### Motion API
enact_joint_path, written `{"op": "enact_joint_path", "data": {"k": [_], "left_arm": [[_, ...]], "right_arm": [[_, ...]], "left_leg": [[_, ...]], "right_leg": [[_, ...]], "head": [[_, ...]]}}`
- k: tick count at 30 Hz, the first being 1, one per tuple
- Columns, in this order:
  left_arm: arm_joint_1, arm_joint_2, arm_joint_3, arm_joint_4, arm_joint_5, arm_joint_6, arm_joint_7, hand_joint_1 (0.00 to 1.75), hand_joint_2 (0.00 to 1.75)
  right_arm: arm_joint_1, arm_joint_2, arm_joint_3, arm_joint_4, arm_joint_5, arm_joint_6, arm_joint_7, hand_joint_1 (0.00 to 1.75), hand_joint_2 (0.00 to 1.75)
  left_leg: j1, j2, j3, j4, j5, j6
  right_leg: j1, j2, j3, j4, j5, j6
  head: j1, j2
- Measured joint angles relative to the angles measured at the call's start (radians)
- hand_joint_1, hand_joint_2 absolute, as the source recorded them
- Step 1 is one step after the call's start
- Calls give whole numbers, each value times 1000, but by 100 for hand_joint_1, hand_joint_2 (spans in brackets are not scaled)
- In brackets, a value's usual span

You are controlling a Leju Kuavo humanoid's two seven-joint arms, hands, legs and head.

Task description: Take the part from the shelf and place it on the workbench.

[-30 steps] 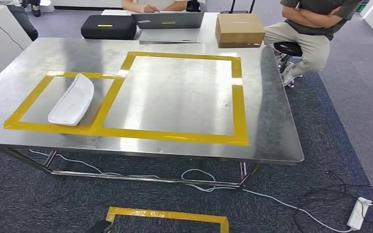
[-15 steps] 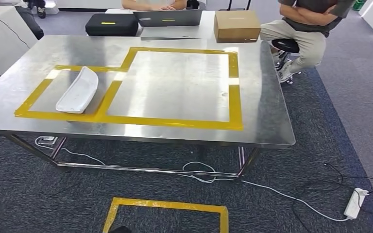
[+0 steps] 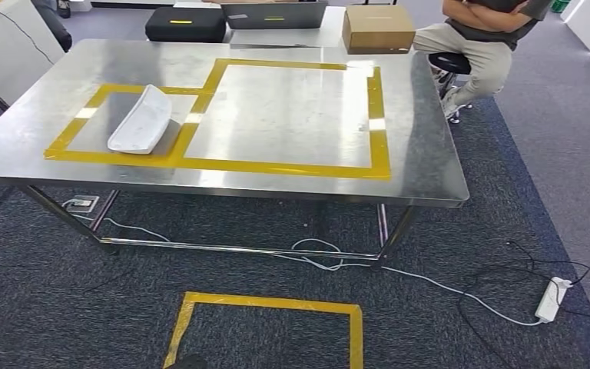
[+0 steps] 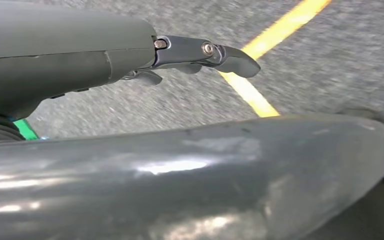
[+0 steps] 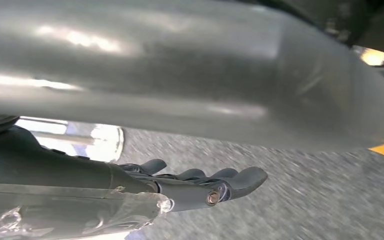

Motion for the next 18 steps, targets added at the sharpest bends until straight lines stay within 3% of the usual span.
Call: {"op": "enact_joint_path", "data": {"k": [1,2,4,5,6,7,8,10,12,13,15,16,18], "left_arm": [[1,2,0,1,-4,-1,3,0,0],[2,4,1,3,-6,-2,4,0,0],[2,6,1,4,-10,-6,8,0,0],[1,7,2,5,-16,-9,11,0,0],[1,9,2,6,-24,-12,17,0,0],[1,10,3,6,-33,-14,23,0,0],[1,11,3,7,-41,-15,29,0,0],[1,12,3,8,-50,-16,34,0,0],[1,13,3,8,-53,-16,36,0,0],[0,14,3,9,-53,-16,36,0,0],[1,15,3,10,-53,-16,37,0,0],[2,16,3,11,-53,-16,37,0,0],[2,17,3,12,-55,-21,41,0,0]], "right_arm": [[1,1,-12,2,-11,5,10,0,0],[1,1,-25,4,-23,9,17,0,44],[-2,2,-44,6,-31,12,24,0,131],[-3,3,-49,6,-27,12,26,0,175],[-4,4,-52,7,-21,12,29,0,175],[-4,4,-53,7,-14,12,30,0,175],[-4,5,-54,7,-8,12,30,0,175],[-8,5,-56,8,-2,12,29,0,175],[-14,6,-57,8,-1,12,28,0,175],[-15,6,-57,8,-1,12,28,0,175],[-16,8,-58,9,-1,12,28,0,175],[-17,8,-59,9,-1,12,28,0,175],[-18,9,-60,9,0,11,27,0,175]], "left_leg": [[0,2,-9,1,9,9],[0,3,-21,1,20,16],[-2,3,-49,2,44,22],[-4,4,-65,3,56,23],[-6,4,-81,5,68,23],[-8,4,-96,7,78,22],[-9,4,-110,9,88,21],[-11,3,-130,13,105,14],[-12,3,-139,14,124,4],[-12,3,-141,13,132,-1],[-9,2,-148,13,138,-14],[-8,2,-156,27,116,-19],[-6,0,-185,111,16,-29]], "right_leg": [[-2,0,-9,20,-28,5],[-3,0,-23,59,-73,8],[-2,1,-56,189,-173,12],[-2,1,-65,250,-197,13],[-2,1,-62,286,-197,11],[-1,1,-42,285,-176,9],[0,1,-4,250,-146,5],[3,1,110,98,-122,-4],[7,2,182,-18,-138,-9],[10,3,189,-37,-142,-12],[10,1,170,-37,-127,-25],[9,0,158,-37,-115,-35],[6,-2,132,-39,-88,-46]], "head": [[1,0],[2,0],[5,0],[6,0],[6,0],[6,0],[6,0],[6,0],[5,0],[6,0],[8,0],[6,0],[0,0]]}}
